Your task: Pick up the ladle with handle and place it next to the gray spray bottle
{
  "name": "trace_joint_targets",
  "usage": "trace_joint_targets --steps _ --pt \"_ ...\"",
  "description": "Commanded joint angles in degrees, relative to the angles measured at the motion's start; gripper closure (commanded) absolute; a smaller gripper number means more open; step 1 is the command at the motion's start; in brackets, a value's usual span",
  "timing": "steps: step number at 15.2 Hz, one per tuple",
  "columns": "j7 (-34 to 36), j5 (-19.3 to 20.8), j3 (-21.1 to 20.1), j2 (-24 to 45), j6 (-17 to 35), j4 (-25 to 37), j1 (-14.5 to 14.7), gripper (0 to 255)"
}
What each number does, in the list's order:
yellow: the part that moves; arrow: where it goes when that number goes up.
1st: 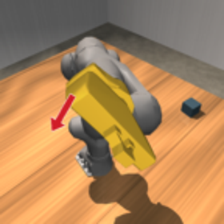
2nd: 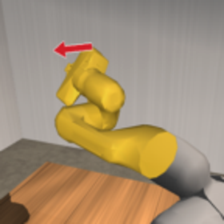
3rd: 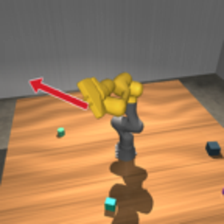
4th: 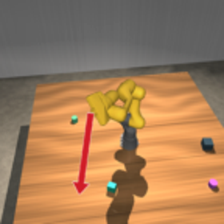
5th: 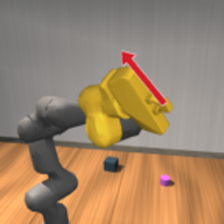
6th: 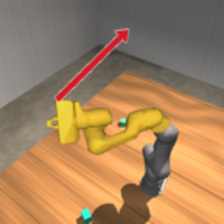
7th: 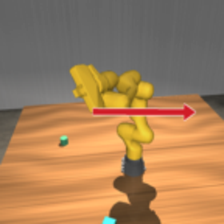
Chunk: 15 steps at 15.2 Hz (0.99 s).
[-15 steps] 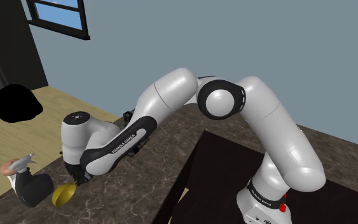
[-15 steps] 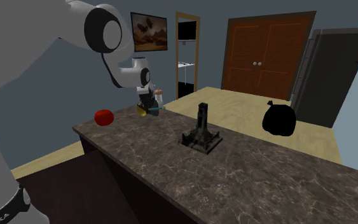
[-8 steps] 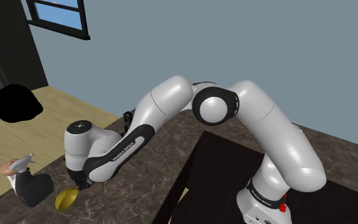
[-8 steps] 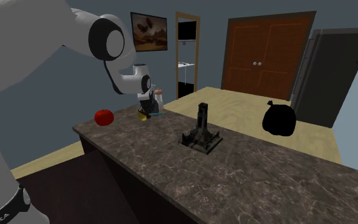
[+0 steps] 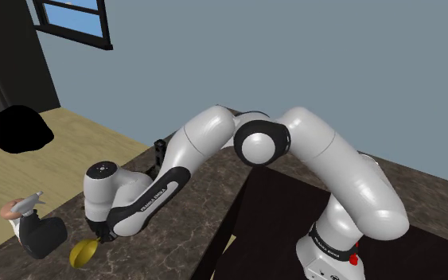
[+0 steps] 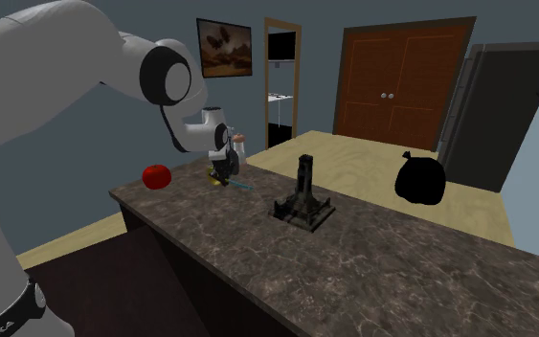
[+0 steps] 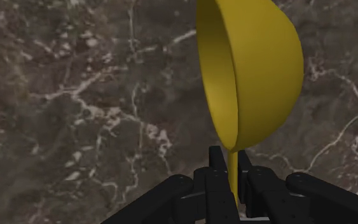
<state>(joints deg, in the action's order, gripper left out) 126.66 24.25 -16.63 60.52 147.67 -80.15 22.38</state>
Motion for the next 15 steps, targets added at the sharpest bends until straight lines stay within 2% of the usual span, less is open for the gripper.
trace_joint_targets --steps 1,6,7,12,15 --pt "0.1 0.1 0.1 0.1 0.3 -0.2 0.0 255" --pt "0.1 0.1 0.1 0.2 0.3 -0.2 0.1 255" --pt "0.1 0.1 0.0 0.1 0.3 -0.1 0.1 0" --pt "0.1 0.1 0.1 0.2 0.3 -0.2 0.1 0" --pt "0.2 -0.5 -1.1 -5.8 -0.8 -5.2 -1.3 0"
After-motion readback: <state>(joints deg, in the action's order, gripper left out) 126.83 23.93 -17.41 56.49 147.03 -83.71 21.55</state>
